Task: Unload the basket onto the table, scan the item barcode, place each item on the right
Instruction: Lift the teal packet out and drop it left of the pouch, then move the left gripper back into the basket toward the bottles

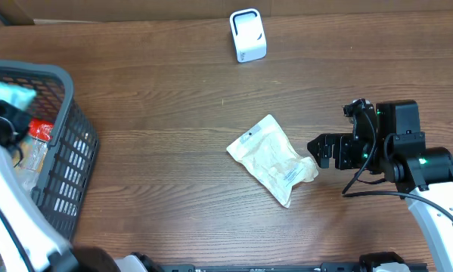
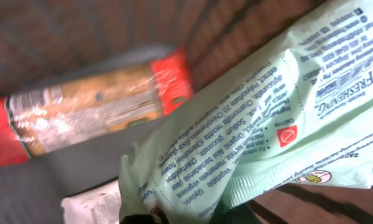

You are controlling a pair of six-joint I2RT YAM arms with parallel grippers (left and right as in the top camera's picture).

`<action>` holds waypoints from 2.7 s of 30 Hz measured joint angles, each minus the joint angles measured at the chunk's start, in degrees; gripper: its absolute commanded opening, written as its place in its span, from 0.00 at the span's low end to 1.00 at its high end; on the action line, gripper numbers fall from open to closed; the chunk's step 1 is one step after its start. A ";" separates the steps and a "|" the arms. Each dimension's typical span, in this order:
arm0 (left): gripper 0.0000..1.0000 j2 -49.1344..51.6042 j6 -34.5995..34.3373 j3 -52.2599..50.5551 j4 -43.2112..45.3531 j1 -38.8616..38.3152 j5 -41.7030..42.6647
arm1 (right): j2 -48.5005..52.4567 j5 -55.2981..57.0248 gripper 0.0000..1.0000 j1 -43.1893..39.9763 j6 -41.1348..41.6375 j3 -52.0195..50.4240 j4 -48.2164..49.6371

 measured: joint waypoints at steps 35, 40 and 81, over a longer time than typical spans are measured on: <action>0.77 10.54 15.47 -24.52 -1.07 -45.29 19.45 | 0.00 0.00 1.00 0.00 0.02 0.00 0.09; 0.76 10.54 15.26 -24.44 -1.51 -45.38 18.47 | 0.00 0.02 1.00 0.00 0.02 0.00 0.00; 0.96 0.24 21.11 -0.98 -15.80 18.80 20.87 | 0.00 0.00 1.00 0.00 0.04 0.00 -0.04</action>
